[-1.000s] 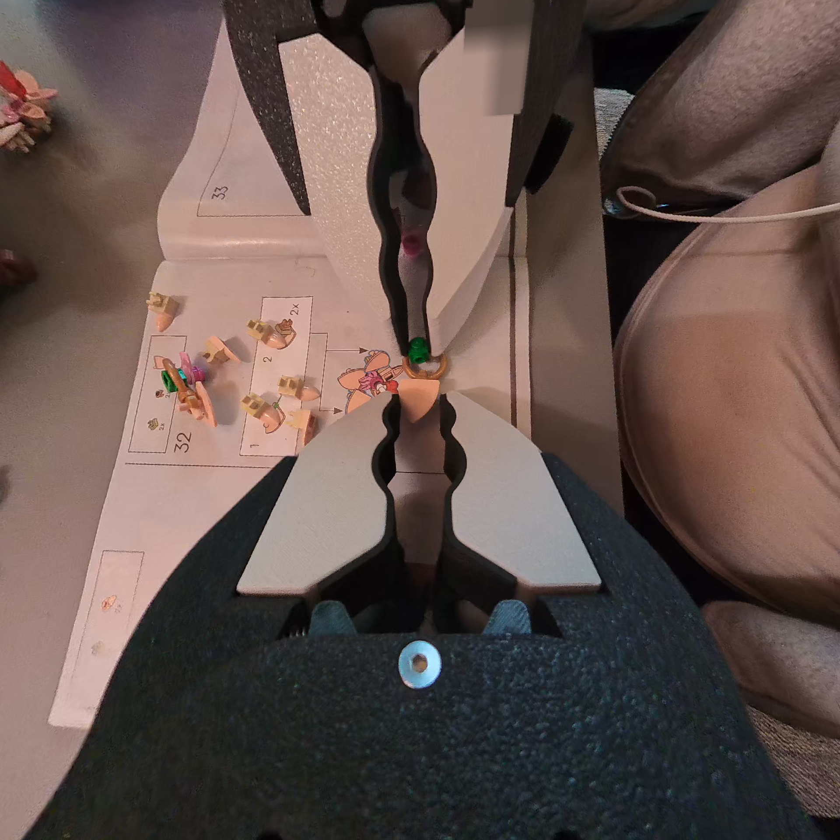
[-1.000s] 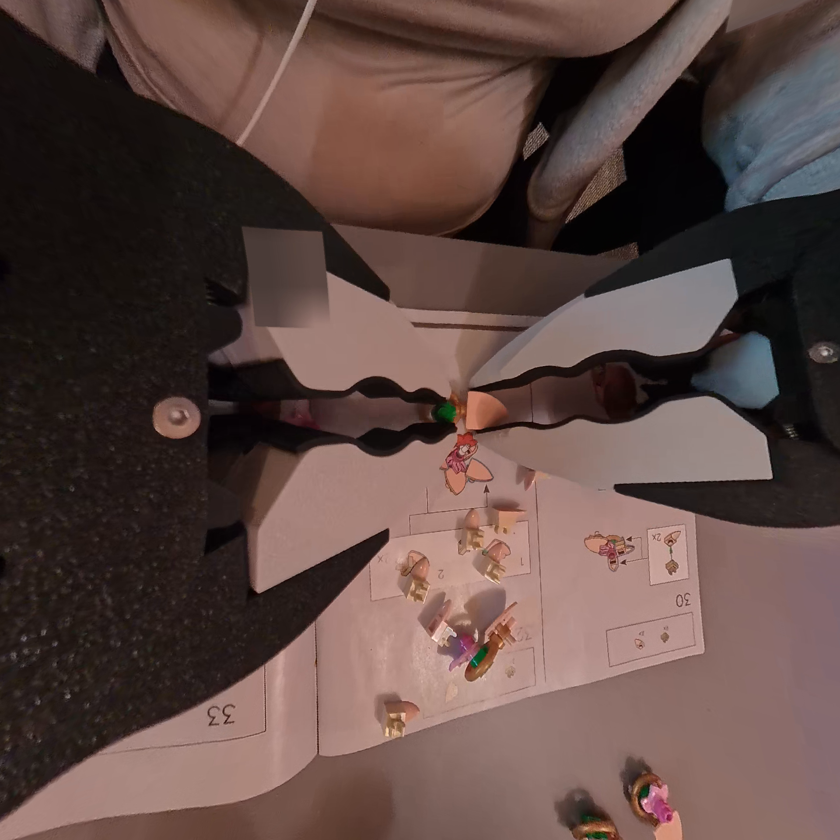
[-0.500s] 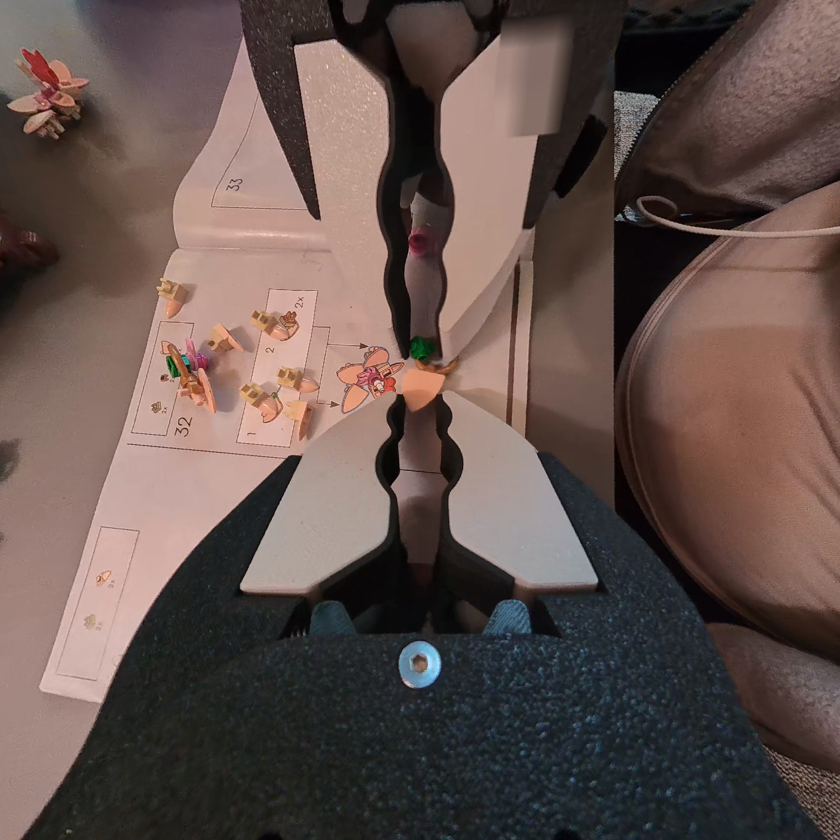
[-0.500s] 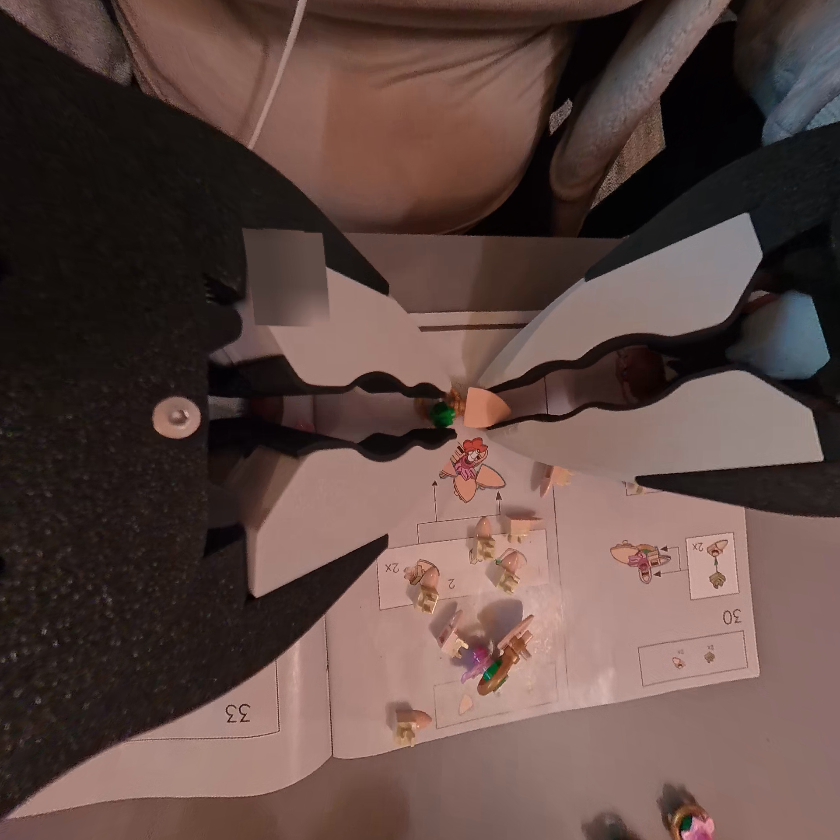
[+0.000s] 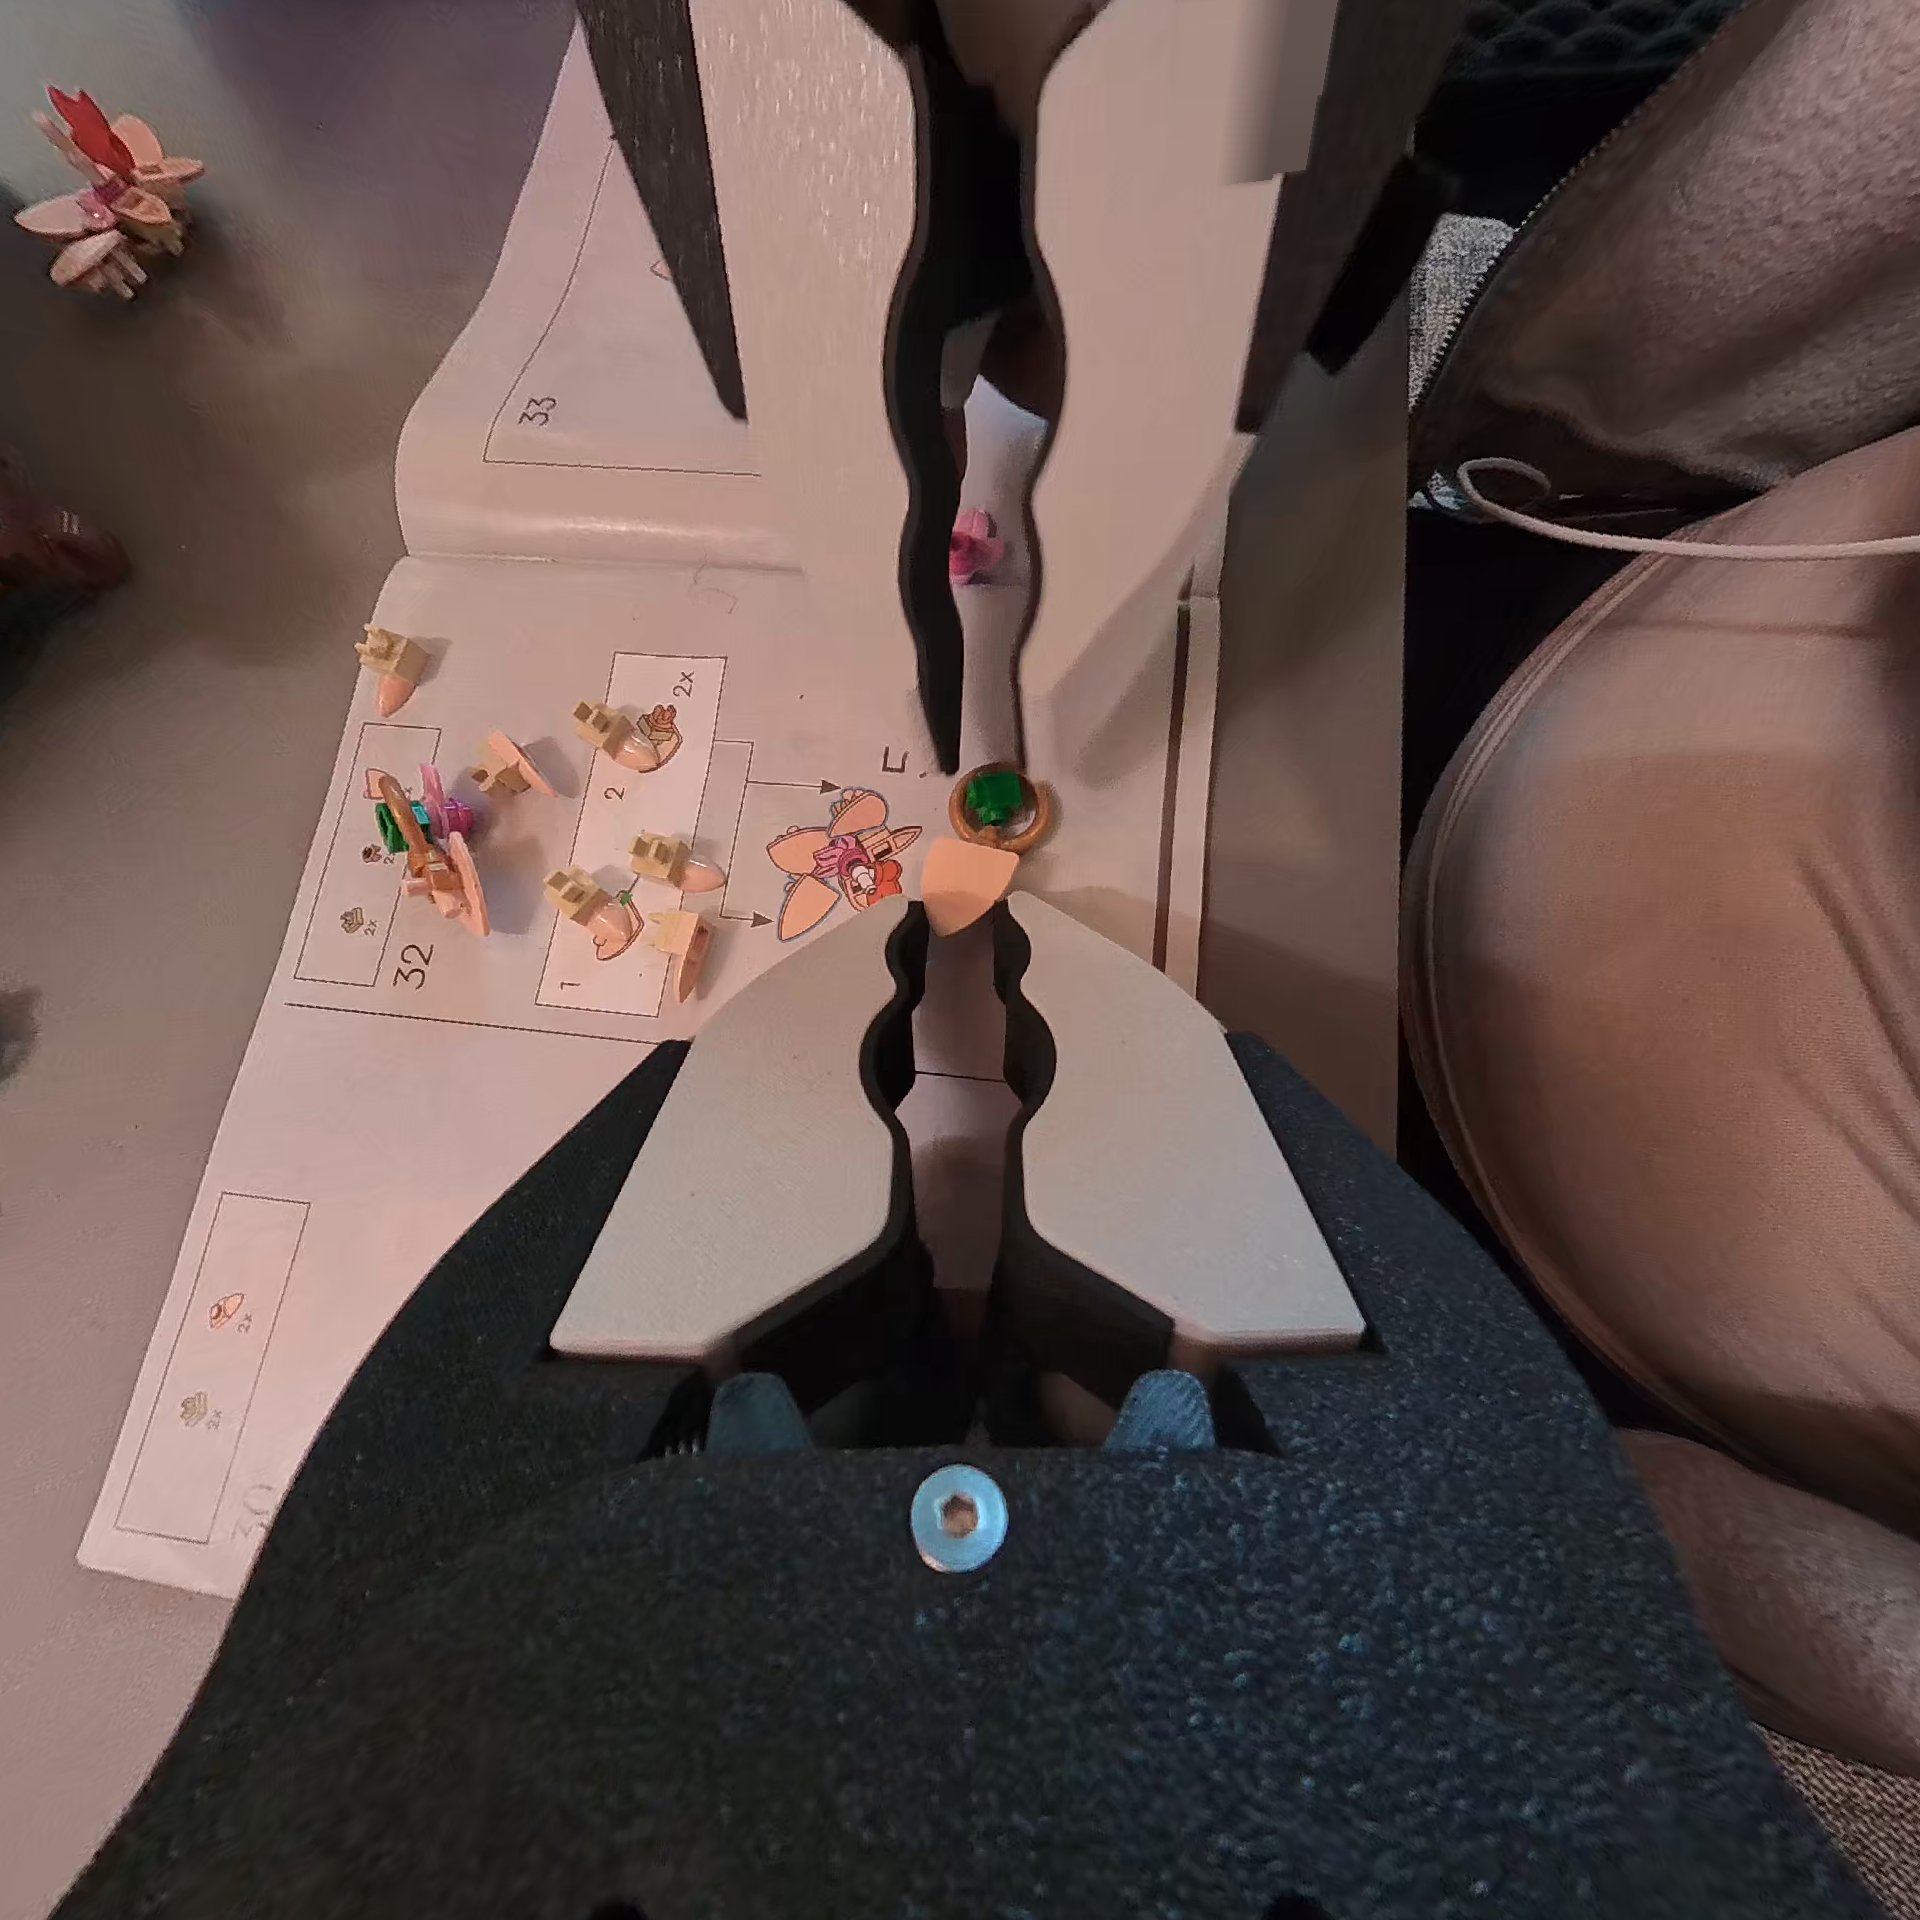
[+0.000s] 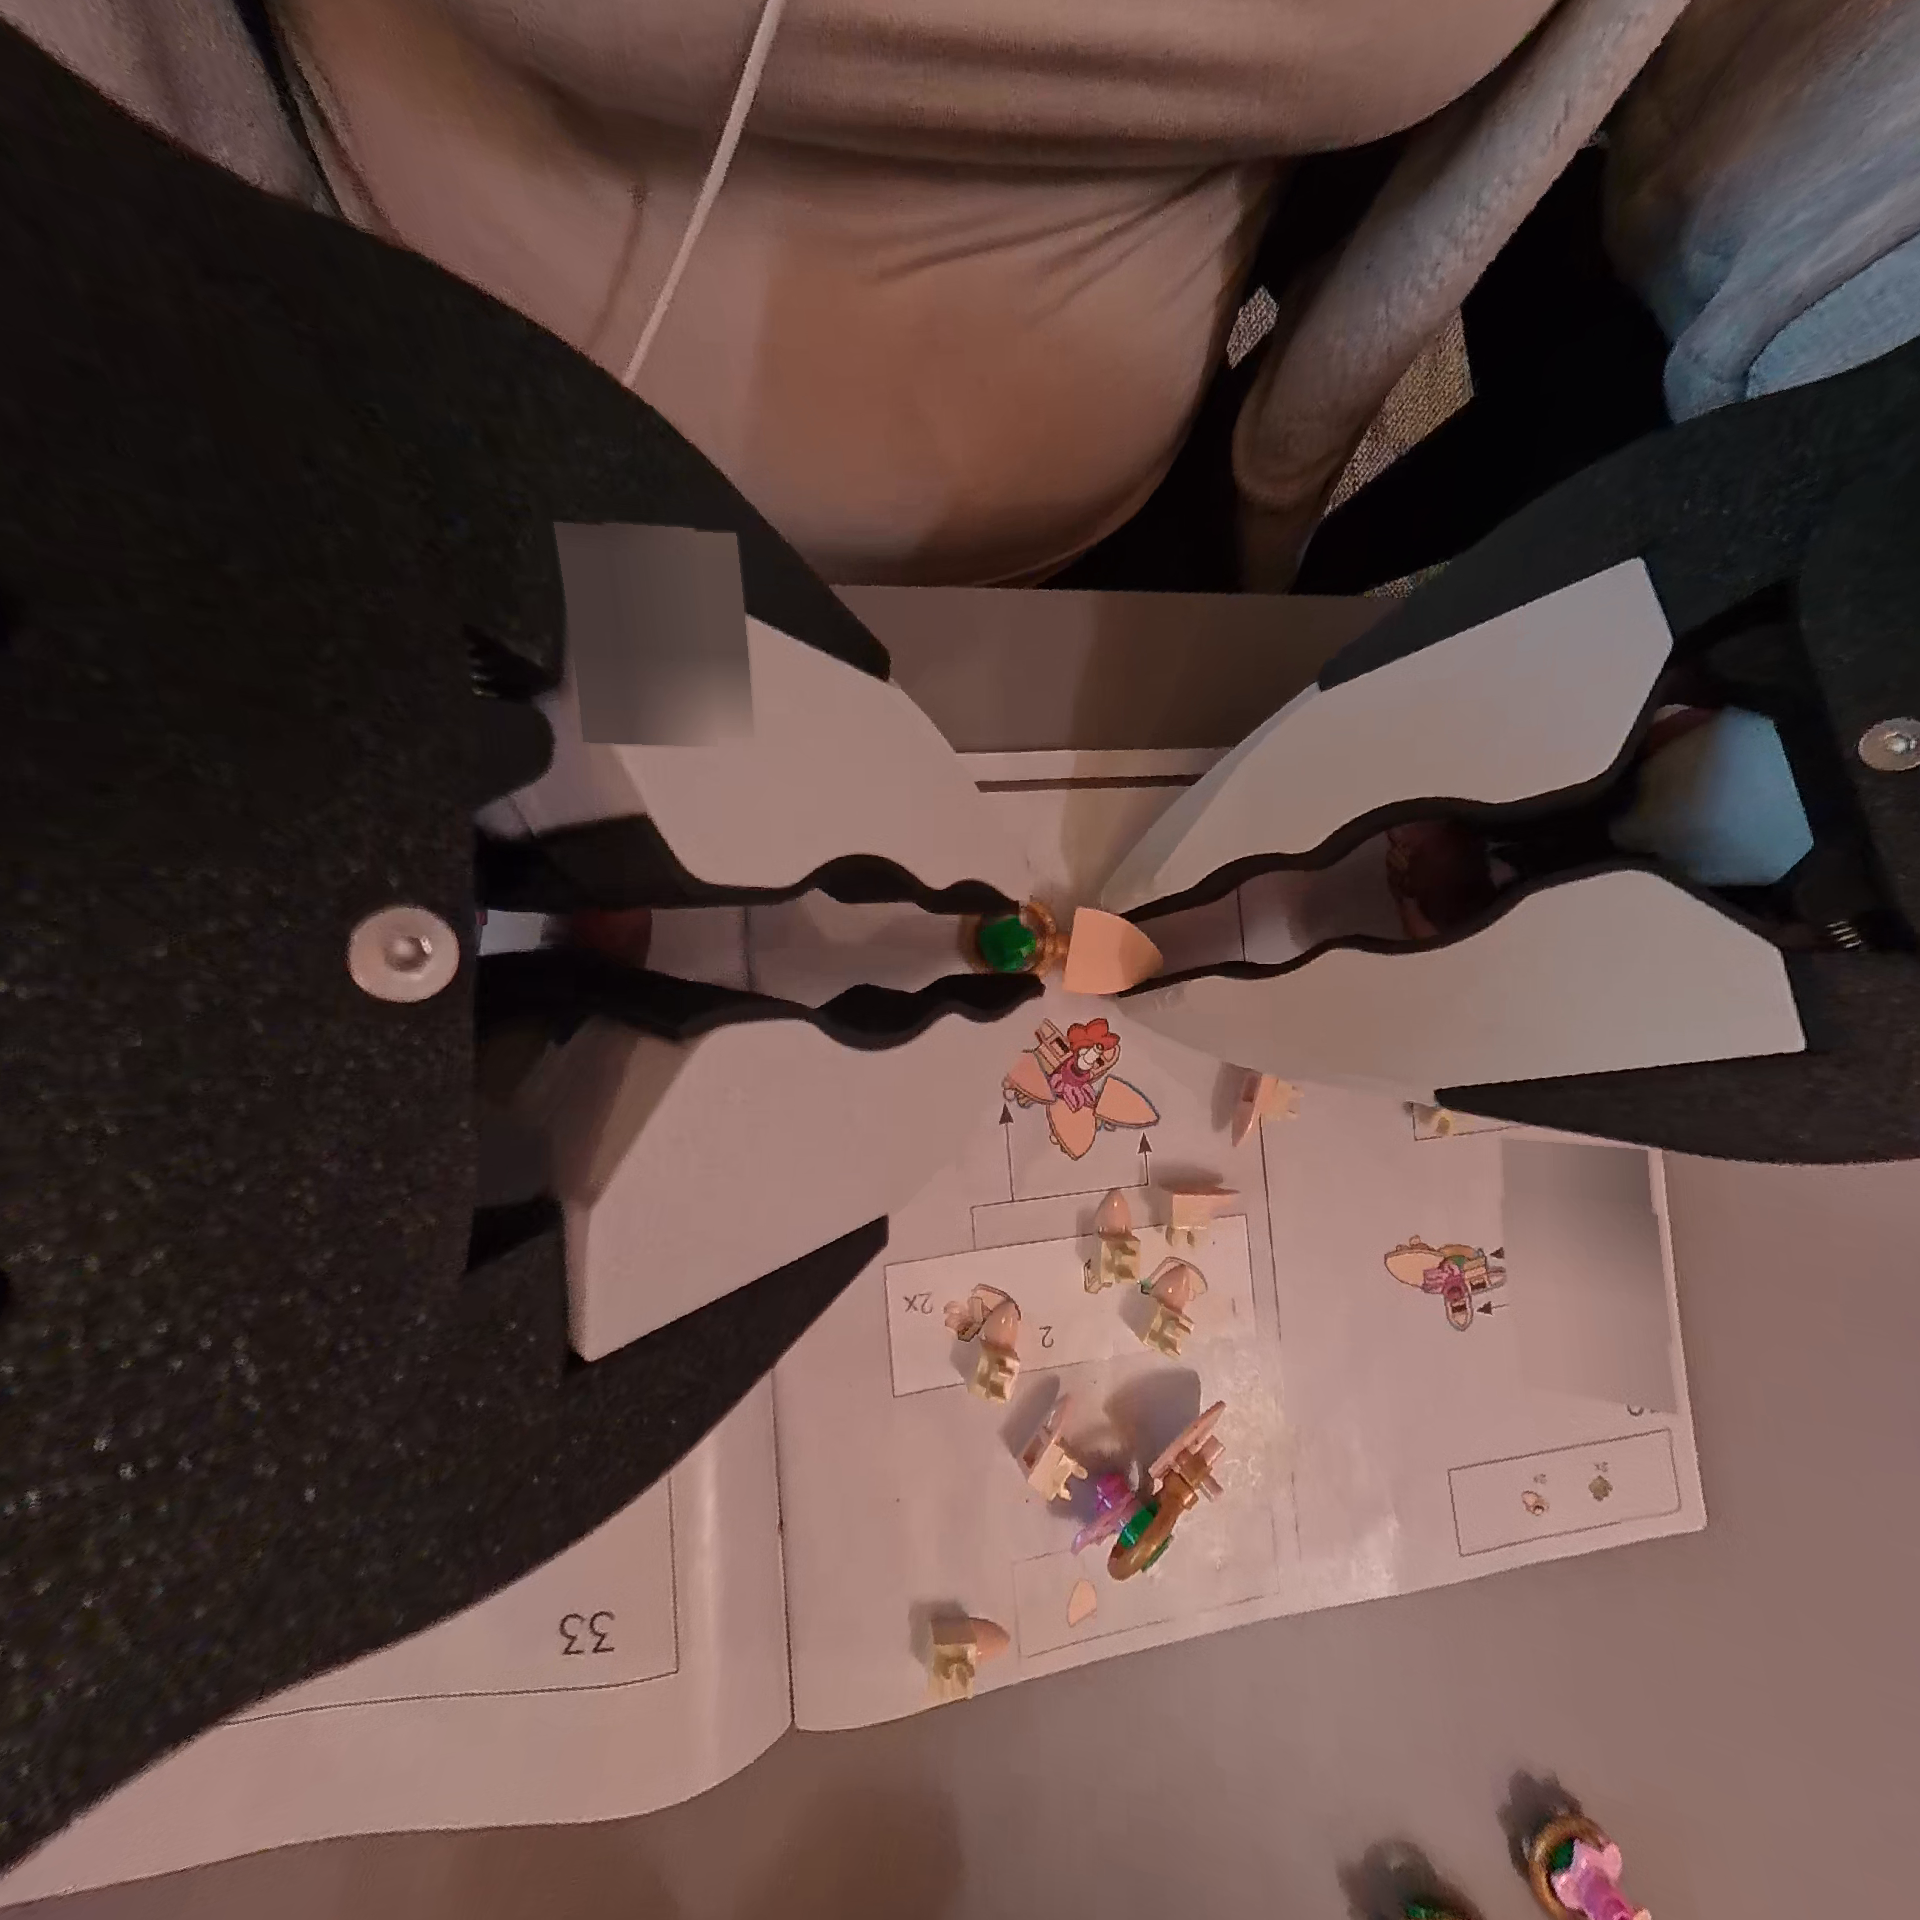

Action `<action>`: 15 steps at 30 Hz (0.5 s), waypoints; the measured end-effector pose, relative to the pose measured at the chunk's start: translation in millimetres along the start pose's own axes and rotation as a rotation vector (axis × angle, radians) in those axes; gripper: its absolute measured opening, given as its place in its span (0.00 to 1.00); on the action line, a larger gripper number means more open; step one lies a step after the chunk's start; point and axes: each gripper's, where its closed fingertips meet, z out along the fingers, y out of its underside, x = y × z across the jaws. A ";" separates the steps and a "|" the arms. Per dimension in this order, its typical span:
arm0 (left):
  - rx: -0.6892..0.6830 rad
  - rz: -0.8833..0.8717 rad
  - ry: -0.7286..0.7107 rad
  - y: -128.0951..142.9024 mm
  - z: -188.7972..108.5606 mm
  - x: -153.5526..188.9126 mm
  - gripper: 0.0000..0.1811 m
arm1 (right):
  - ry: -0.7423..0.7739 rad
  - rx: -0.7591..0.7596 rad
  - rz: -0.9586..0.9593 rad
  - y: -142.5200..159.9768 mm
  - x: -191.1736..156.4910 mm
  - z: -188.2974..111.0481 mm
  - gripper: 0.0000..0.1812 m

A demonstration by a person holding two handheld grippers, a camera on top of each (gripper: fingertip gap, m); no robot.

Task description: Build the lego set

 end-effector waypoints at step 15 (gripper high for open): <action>-0.015 -0.029 -0.021 0.4 0.0 -0.2 0.06 | 0.007 0.032 -0.069 4.8 -5.7 2.2 0.02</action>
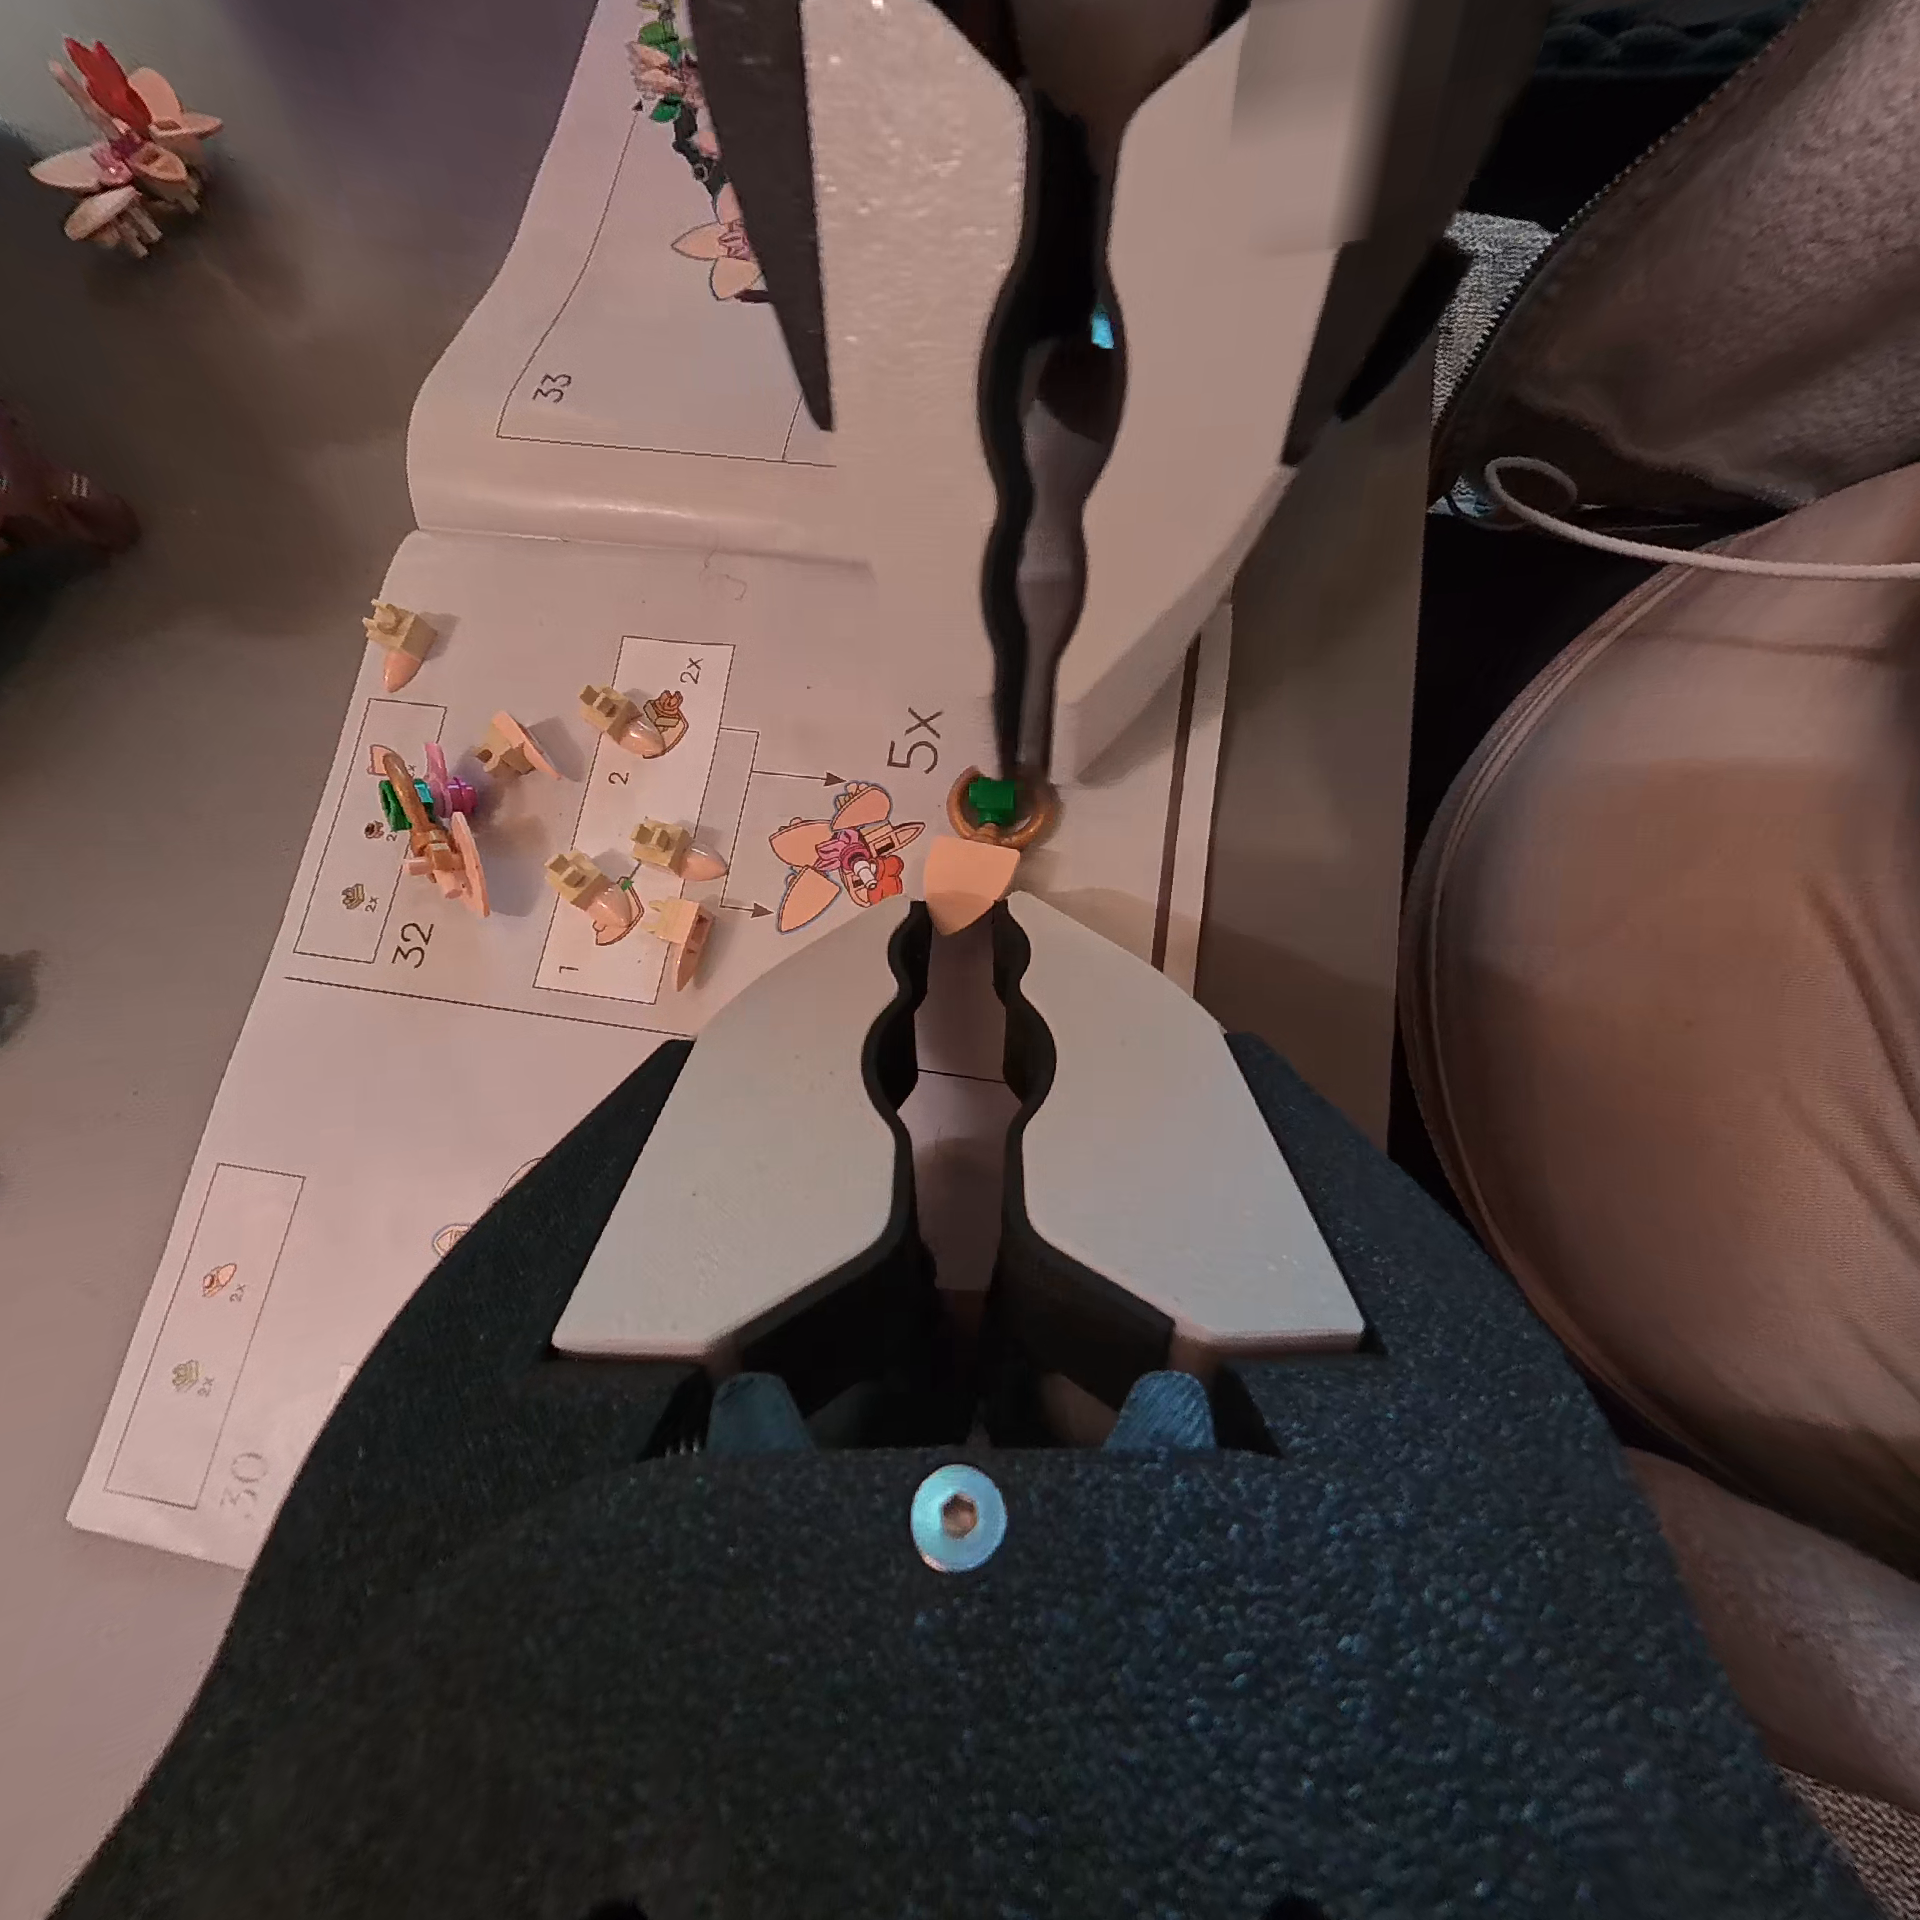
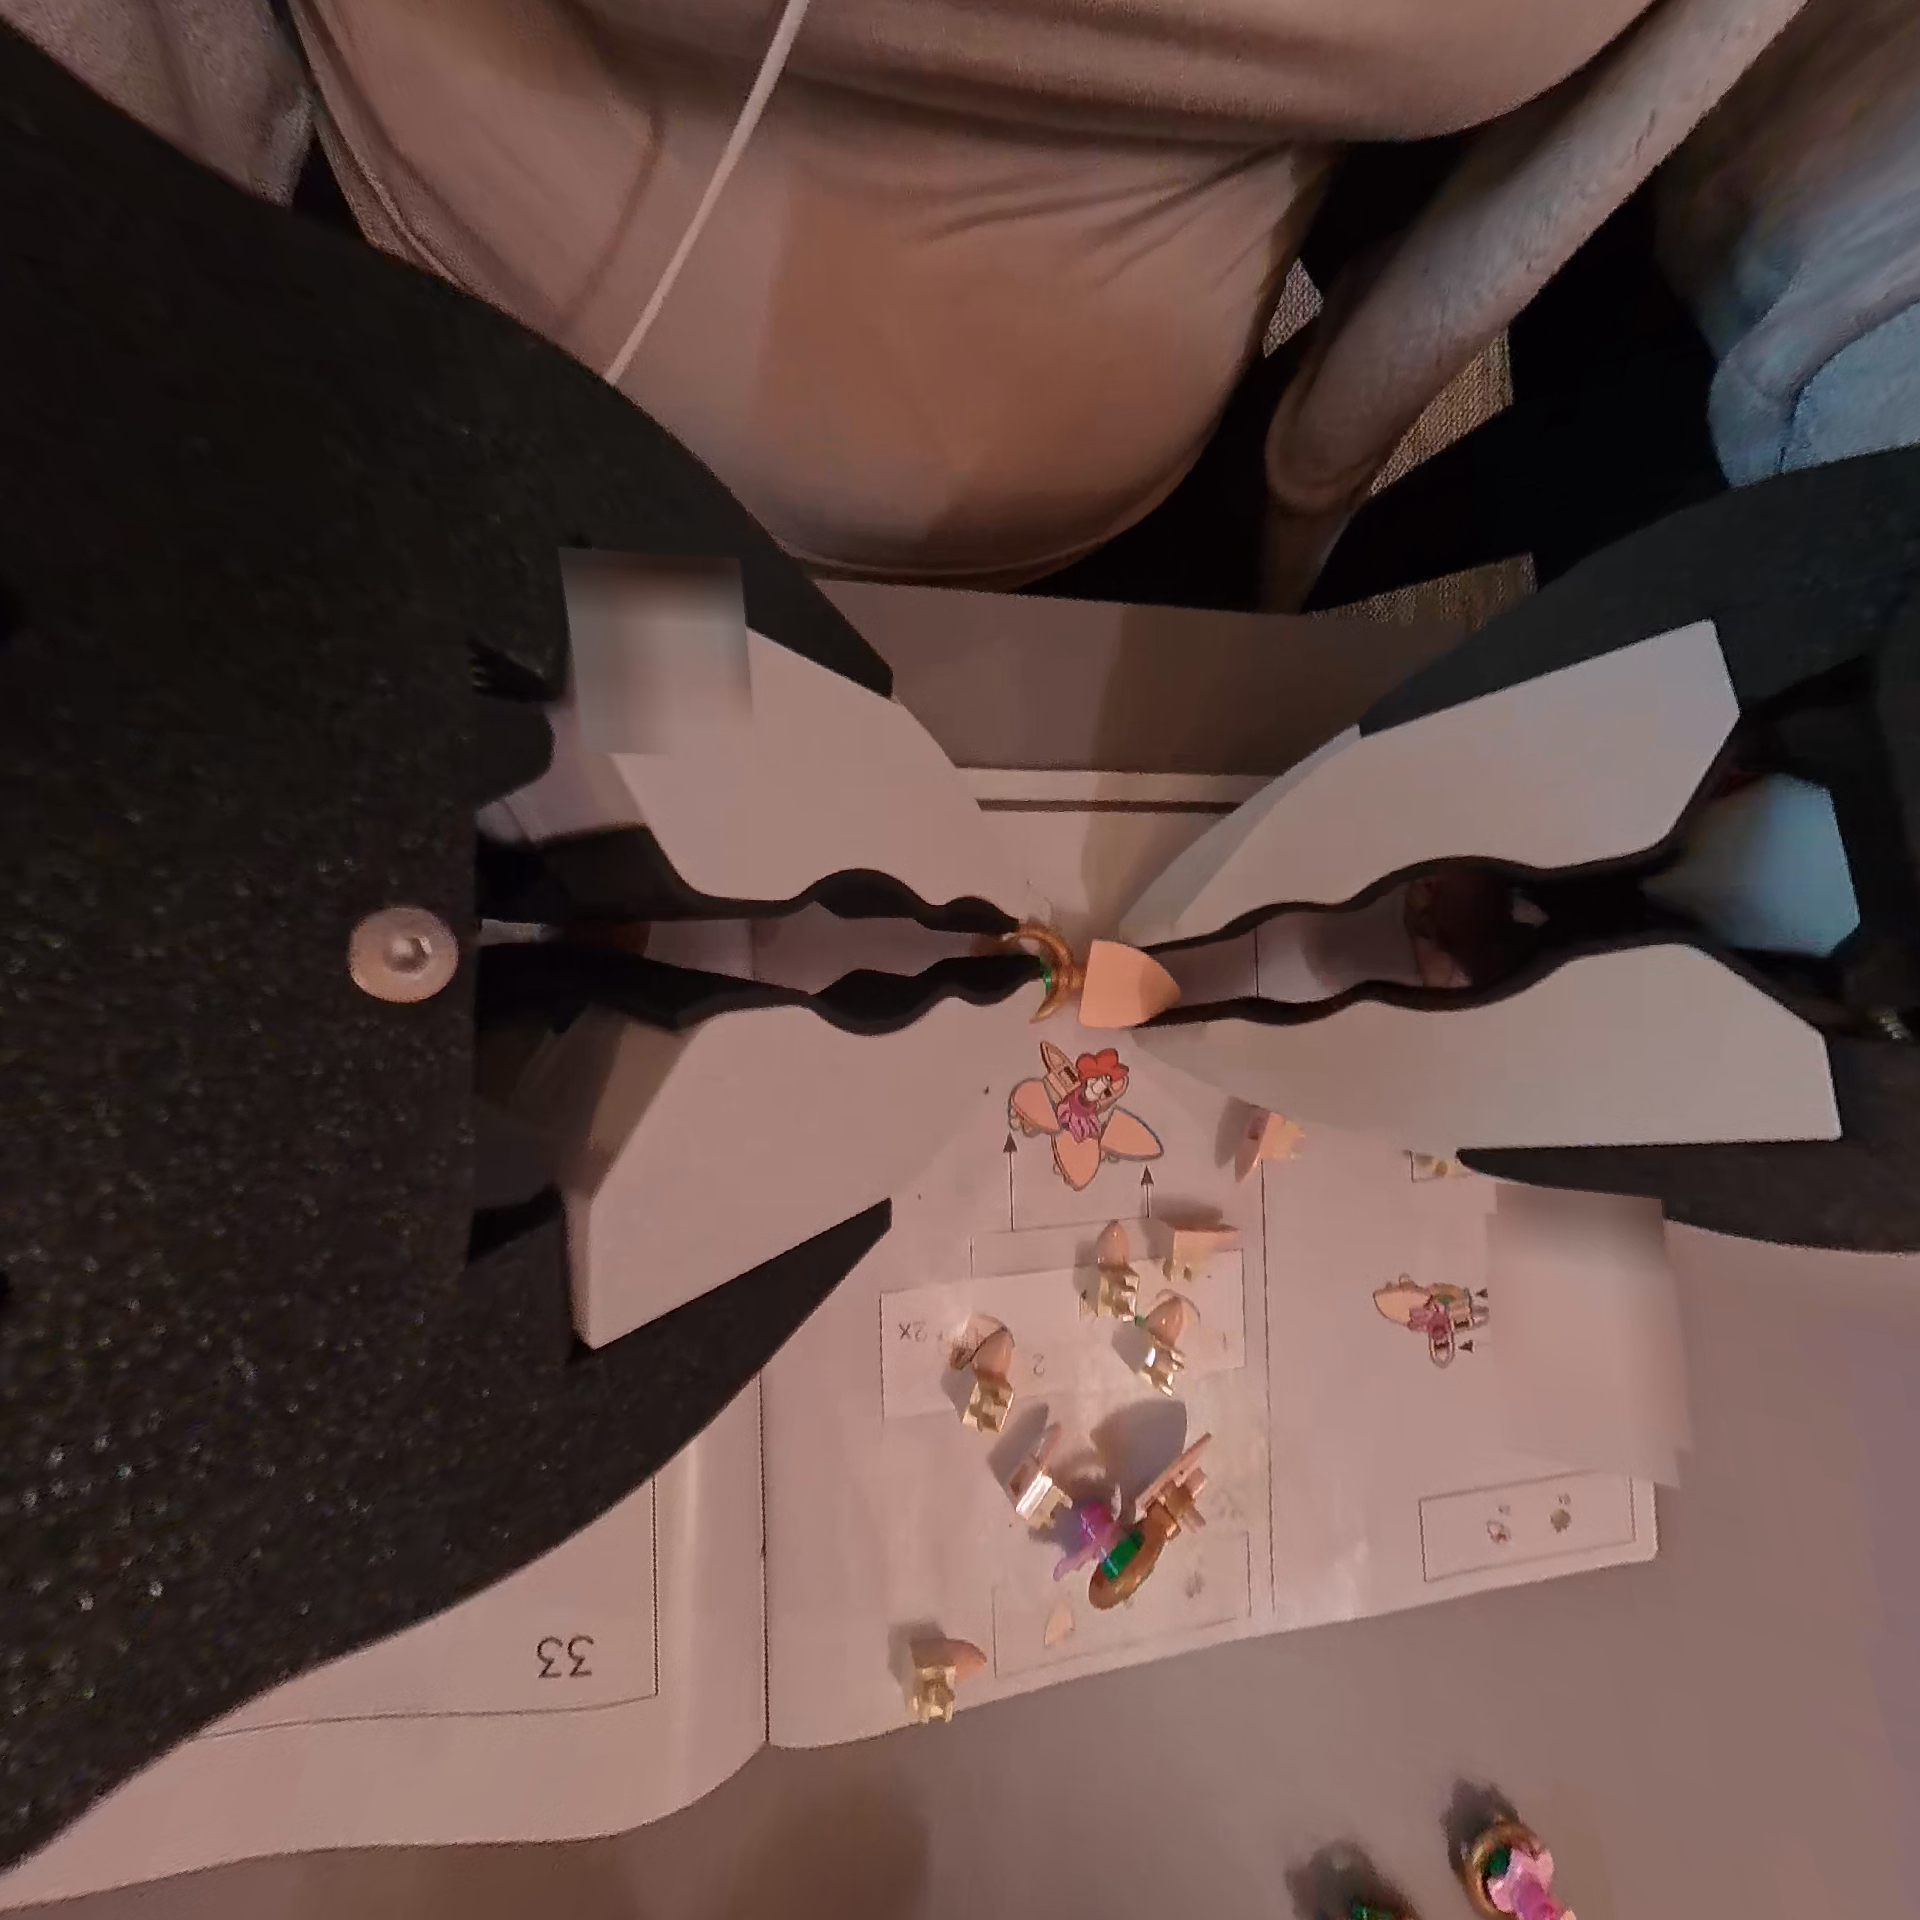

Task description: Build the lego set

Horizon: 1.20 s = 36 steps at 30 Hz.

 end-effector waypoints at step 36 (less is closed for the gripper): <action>0.001 -0.046 -0.029 0.9 -0.6 1.3 0.06 | -0.080 0.028 0.092 -2.0 0.2 1.7 0.04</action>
